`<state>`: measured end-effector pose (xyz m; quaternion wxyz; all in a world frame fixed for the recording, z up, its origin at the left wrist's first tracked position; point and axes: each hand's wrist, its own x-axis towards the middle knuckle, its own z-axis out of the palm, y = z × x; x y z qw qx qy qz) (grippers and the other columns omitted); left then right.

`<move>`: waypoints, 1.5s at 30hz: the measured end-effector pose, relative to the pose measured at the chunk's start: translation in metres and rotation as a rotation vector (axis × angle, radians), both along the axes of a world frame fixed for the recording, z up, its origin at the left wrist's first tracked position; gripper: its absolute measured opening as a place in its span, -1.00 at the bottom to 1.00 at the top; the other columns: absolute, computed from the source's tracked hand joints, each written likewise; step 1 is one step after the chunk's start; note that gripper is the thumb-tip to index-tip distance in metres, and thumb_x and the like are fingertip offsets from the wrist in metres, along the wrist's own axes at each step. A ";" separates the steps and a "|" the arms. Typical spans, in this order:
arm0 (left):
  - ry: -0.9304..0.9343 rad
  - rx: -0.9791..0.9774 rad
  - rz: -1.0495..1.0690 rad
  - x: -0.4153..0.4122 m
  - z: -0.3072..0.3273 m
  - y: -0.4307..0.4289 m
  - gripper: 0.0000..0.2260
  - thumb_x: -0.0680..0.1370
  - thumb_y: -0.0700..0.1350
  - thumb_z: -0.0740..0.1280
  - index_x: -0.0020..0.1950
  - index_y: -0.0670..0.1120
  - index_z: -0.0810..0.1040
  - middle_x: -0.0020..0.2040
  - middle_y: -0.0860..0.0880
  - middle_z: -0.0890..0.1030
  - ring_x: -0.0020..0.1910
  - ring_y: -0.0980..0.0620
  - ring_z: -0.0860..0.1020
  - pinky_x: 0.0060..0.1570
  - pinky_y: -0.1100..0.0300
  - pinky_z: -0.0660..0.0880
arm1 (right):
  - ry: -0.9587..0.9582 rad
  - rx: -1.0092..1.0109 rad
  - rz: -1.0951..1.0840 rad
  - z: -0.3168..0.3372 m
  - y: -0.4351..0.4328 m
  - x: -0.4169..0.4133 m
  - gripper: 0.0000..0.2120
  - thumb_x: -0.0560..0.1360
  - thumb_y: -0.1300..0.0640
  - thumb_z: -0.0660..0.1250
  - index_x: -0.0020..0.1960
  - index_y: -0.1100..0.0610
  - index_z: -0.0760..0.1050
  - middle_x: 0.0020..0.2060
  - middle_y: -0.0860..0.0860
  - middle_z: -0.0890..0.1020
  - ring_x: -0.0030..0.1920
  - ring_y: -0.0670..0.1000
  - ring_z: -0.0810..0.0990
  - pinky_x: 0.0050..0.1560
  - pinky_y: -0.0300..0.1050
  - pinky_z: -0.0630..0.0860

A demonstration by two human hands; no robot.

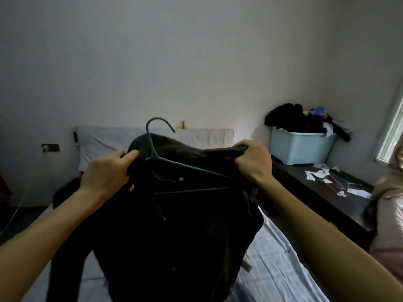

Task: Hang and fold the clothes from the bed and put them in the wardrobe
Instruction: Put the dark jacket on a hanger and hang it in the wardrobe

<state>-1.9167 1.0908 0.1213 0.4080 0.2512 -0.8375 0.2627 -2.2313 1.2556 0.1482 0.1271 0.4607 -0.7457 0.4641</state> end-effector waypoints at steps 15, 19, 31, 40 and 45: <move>0.290 -0.025 0.034 0.059 0.005 0.009 -0.65 0.41 -0.09 0.39 0.17 -0.14 0.54 -0.16 -0.24 0.56 -0.34 -0.31 0.55 -0.41 -0.08 0.47 | -0.646 0.478 0.443 -0.114 0.018 0.034 -0.79 0.57 0.01 0.21 0.05 0.03 0.58 -0.29 0.03 0.50 -0.35 -0.03 0.42 -0.36 -0.17 0.43; 0.293 -0.012 -0.016 0.061 0.001 0.018 -0.61 0.45 0.04 0.41 0.16 -0.18 0.56 -0.10 -0.25 0.60 -0.31 -0.31 0.57 -0.36 -0.09 0.49 | -0.550 0.824 0.587 -0.156 0.009 0.058 -0.68 0.49 0.03 0.26 0.23 -0.03 0.55 -0.05 -0.06 0.62 -0.14 -0.09 0.54 -0.16 -0.21 0.49; 0.371 0.058 -0.169 0.055 -0.012 0.043 -0.65 0.43 -0.02 0.50 0.12 -0.17 0.59 -0.07 -0.22 0.63 -0.21 -0.21 0.60 -0.18 0.01 0.51 | -0.534 0.628 0.571 -0.244 -0.009 0.102 -0.79 0.57 0.03 0.27 0.20 -0.03 0.48 0.17 0.01 0.57 0.25 0.10 0.49 0.29 -0.02 0.38; 0.326 0.002 -0.214 0.046 -0.017 0.036 -0.66 0.47 0.05 0.44 0.11 -0.16 0.56 -0.12 -0.21 0.62 -0.24 -0.19 0.59 -0.22 0.01 0.51 | -0.589 0.903 0.693 -0.233 -0.001 0.133 -0.48 0.44 -0.17 0.23 0.31 0.08 0.44 0.19 0.06 0.53 0.22 0.06 0.50 0.32 -0.02 0.38; 0.253 -0.054 -0.105 0.058 -0.021 0.022 -0.66 0.45 0.05 0.46 0.10 -0.13 0.58 -0.14 -0.19 0.62 -0.29 -0.22 0.59 -0.31 0.00 0.51 | -0.615 0.542 0.444 -0.233 -0.013 0.095 -0.70 0.40 -0.20 0.42 -0.16 0.05 0.63 -0.18 -0.02 0.66 -0.21 -0.13 0.57 -0.03 -0.01 0.56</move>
